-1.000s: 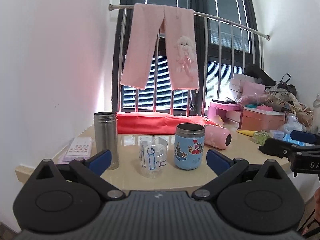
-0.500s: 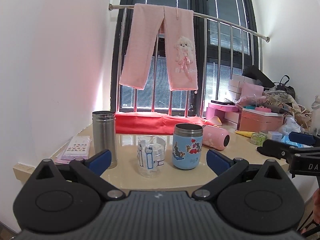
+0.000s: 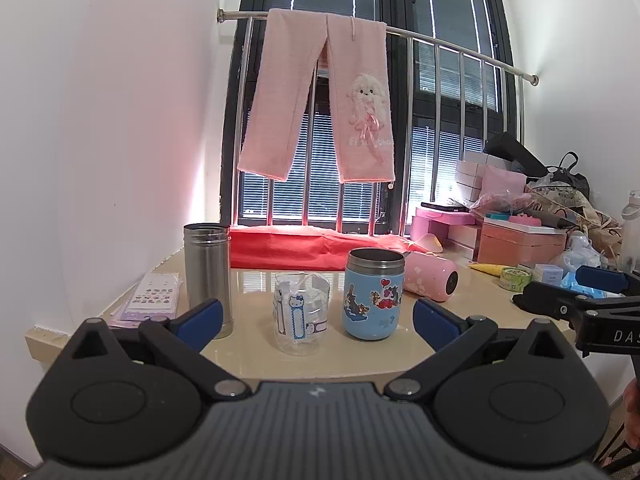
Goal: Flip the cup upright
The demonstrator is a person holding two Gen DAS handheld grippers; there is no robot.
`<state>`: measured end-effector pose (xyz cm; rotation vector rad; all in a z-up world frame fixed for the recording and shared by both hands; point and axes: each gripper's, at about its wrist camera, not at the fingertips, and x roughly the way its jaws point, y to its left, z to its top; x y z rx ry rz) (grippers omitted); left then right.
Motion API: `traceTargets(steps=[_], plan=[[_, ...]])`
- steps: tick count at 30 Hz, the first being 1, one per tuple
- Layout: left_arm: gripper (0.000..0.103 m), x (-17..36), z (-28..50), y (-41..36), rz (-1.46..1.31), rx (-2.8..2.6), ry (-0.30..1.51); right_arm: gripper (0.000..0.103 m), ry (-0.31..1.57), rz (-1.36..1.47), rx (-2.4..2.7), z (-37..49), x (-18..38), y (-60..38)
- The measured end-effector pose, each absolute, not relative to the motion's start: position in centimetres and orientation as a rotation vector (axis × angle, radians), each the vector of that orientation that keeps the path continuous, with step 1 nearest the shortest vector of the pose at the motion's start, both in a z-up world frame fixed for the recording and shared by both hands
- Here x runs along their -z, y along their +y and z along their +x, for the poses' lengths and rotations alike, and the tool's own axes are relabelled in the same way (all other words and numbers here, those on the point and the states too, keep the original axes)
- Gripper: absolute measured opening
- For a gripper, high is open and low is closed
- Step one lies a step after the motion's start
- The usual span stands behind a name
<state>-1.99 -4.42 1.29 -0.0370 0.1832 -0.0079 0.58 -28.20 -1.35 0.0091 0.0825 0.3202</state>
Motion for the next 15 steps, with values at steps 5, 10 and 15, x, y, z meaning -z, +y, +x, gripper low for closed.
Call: traceTargets(steps=[5,10,15], plan=[[0.103,-1.31,-2.05,-4.41,-0.039,0.008,0.181,0.103,0.082,0.009,-0.32,0.57,1.4,-28.27],[0.103,-1.31,-2.04,-4.4,-0.041,0.008,0.18,0.103,0.081,0.008,-0.32,0.53,1.4,-28.32],[0.103,-1.32,-2.23,-4.33,-0.043,0.008,0.175,0.103,0.084,0.008,-0.32,0.61,1.45,-28.19]])
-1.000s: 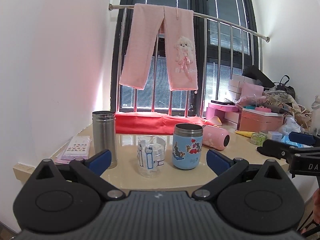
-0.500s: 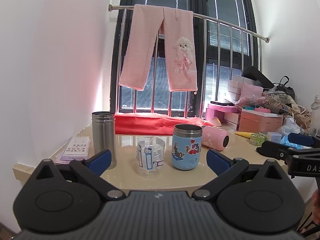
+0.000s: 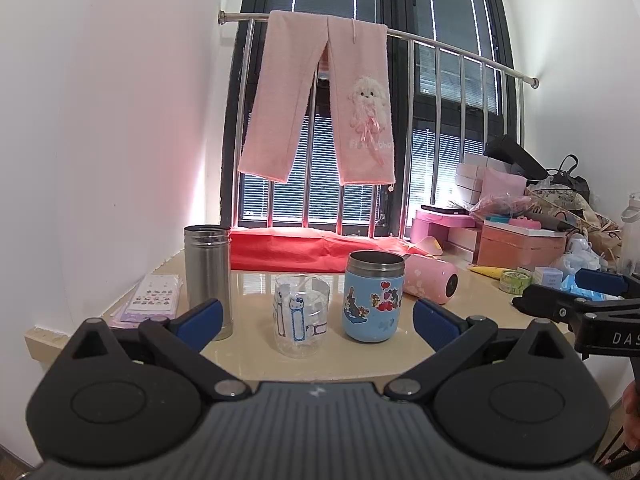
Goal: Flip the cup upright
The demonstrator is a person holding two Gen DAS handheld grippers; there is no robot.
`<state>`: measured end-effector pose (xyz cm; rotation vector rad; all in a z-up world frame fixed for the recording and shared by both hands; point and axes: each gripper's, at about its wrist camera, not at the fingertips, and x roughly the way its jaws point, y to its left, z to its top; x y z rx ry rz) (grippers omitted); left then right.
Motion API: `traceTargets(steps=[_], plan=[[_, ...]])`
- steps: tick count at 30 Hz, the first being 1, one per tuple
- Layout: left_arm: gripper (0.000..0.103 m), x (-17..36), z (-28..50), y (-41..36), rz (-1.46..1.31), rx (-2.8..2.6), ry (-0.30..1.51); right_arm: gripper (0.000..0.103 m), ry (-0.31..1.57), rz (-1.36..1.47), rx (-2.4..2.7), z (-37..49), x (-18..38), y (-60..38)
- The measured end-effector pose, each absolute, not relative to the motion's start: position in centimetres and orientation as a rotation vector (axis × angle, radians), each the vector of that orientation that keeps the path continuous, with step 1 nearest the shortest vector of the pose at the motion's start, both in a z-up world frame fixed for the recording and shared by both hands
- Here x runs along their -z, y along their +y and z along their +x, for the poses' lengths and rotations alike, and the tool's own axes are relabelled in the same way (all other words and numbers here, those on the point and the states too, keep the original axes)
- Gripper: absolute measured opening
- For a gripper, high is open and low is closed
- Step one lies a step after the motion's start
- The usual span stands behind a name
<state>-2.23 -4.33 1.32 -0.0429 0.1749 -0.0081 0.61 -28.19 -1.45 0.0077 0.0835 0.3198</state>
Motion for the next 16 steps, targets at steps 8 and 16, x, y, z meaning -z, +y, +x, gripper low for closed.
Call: traceTargets(steps=[8,16], plan=[[0.103,-1.3,-2.28,-4.34,-0.047,0.003,0.174,0.103,0.084,0.005,-0.321,0.57,1.51,-28.16],[0.103,-1.29,-2.18,-4.33,-0.053,0.003,0.183,0.103,0.086,0.005,-0.321,0.54,1.49,-28.14]])
